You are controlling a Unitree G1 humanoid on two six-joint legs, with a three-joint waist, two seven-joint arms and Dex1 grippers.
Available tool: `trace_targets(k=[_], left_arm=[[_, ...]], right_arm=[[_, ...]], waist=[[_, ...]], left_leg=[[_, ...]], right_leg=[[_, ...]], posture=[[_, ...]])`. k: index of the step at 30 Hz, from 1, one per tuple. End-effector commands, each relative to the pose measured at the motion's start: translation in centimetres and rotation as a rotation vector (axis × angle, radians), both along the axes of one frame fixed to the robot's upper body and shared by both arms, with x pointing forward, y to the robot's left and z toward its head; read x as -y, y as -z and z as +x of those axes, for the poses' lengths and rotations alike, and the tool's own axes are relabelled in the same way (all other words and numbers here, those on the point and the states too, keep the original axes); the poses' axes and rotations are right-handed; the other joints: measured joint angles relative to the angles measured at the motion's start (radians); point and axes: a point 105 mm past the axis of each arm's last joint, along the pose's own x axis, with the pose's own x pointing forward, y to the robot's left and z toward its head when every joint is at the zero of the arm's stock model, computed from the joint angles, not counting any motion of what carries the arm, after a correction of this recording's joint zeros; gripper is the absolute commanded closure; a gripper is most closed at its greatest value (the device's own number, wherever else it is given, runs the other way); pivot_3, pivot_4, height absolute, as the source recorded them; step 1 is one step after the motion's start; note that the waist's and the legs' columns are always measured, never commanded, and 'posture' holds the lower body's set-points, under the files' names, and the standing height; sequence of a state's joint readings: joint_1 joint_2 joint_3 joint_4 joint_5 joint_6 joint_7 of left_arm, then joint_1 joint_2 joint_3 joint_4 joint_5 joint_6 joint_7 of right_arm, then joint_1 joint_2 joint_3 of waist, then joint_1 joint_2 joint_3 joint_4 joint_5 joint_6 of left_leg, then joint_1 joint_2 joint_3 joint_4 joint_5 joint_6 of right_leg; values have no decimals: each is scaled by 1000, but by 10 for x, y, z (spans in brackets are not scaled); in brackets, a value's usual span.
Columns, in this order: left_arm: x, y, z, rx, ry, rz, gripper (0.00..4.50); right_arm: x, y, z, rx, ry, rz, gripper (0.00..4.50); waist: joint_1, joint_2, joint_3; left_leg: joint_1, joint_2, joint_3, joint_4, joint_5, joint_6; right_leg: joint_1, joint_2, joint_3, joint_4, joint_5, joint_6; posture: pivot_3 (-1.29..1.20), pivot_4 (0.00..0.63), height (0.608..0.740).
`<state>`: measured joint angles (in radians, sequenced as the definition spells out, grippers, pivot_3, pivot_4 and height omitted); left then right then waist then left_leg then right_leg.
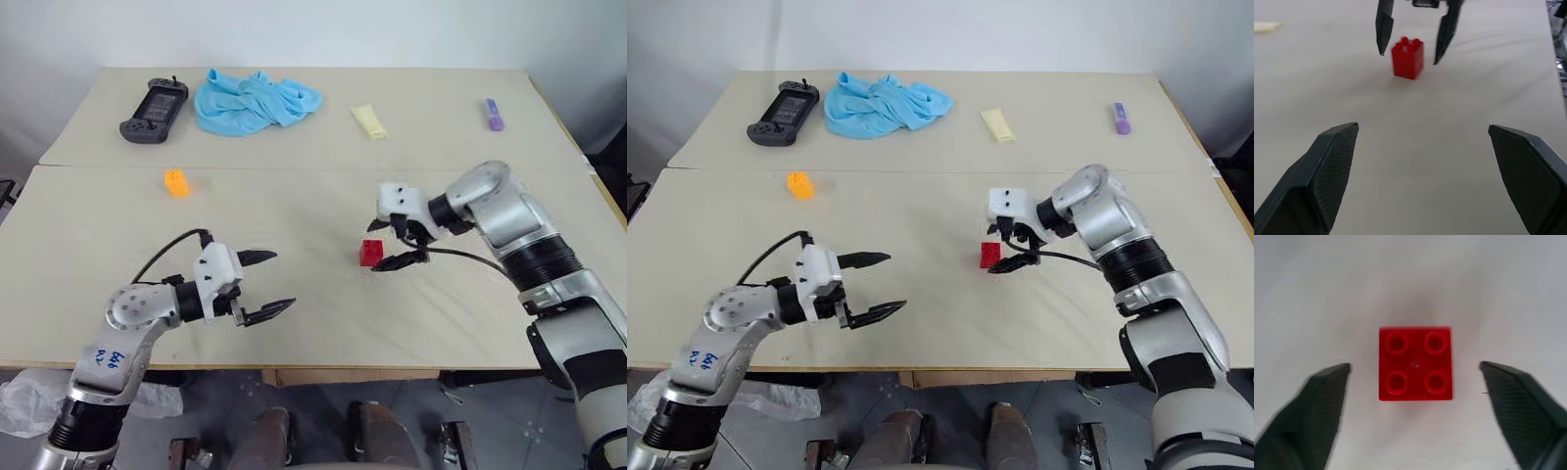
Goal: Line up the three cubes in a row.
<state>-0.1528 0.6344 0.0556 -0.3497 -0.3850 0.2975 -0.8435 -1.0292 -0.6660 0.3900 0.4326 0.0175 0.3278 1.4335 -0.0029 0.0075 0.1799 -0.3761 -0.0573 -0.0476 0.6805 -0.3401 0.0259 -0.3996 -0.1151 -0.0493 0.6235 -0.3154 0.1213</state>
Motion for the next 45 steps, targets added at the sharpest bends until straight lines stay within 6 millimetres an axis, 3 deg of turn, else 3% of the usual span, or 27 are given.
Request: trace_targets(k=[1,4,7,10,14,19,21,27,31,36,41,45], left_arm=[[-21,-28,-6,80,-66,-83,0],[-66,-40,-9,77,-239,-203,0],[-118,-24,-18,16,-437,-235,0],[-164,-1,-38,-30,-609,-243,0],[-200,26,-68,-93,-729,-203,0],[-221,45,-99,-143,-798,-158,0],[-222,52,-108,-160,-800,-146,0],[-220,35,-83,-15,-851,-225,0],[-163,50,-85,-121,-527,-103,0],[-141,61,-75,-152,-394,-60,0],[-108,69,-23,-148,-329,-65,0],[-91,78,-11,-169,-264,-47,0]], right_arm=[[2,-37,-13,132,-102,224,30],[13,-44,-31,156,-169,461,30],[14,-29,-44,133,-181,576,30],[1,-18,-53,131,-173,732,30],[-16,1,-72,141,-244,790,30],[-28,5,-87,117,-296,861,30],[-27,9,-92,132,-331,844,30],[-23,14,-92,137,-312,832,30],[-19,9,-92,180,-292,844,30],[-10,11,-92,181,-285,795,30],[4,20,-99,139,-269,730,30],[7,25,-108,90,-247,711,30]], waist=[[0,0,0],[2,-1,0],[-1,-1,0],[-8,0,0],[-9,0,1],[4,0,0],[1,0,0],[3,-1,0],[-8,-1,0],[-7,0,0],[20,0,1],[13,0,1]], left_leg=[[0,0,0,0,0,0],[0,1,0,0,0,0],[1,1,-1,0,-1,0],[2,2,1,-1,-1,0],[5,3,1,-1,-1,-1],[6,2,1,0,-3,0],[6,2,0,0,-3,0],[6,2,0,0,-3,0],[7,3,1,-1,-4,0],[7,3,1,-3,-4,0],[7,2,0,0,-4,0],[7,2,1,0,-4,0]], right_leg=[[0,0,0,0,0,0],[1,0,0,-1,0,0],[3,0,0,-1,0,0],[3,0,1,-1,0,0],[4,1,0,-1,-1,-2],[6,-1,1,-4,-1,-2],[6,-1,1,-4,-1,-2],[6,-1,1,-3,-1,-2],[6,-1,1,-3,-1,-2],[6,0,1,-4,-2,-3],[6,0,0,-3,-2,-3],[6,0,0,0,-1,-3]], posture=[[0,150,740],[0,150,740],[0,150,740],[0,150,740],[0,150,740],[0,150,740],[0,150,740],[0,150,740],[0,150,740],[0,150,740],[0,150,740],[0,150,740]])
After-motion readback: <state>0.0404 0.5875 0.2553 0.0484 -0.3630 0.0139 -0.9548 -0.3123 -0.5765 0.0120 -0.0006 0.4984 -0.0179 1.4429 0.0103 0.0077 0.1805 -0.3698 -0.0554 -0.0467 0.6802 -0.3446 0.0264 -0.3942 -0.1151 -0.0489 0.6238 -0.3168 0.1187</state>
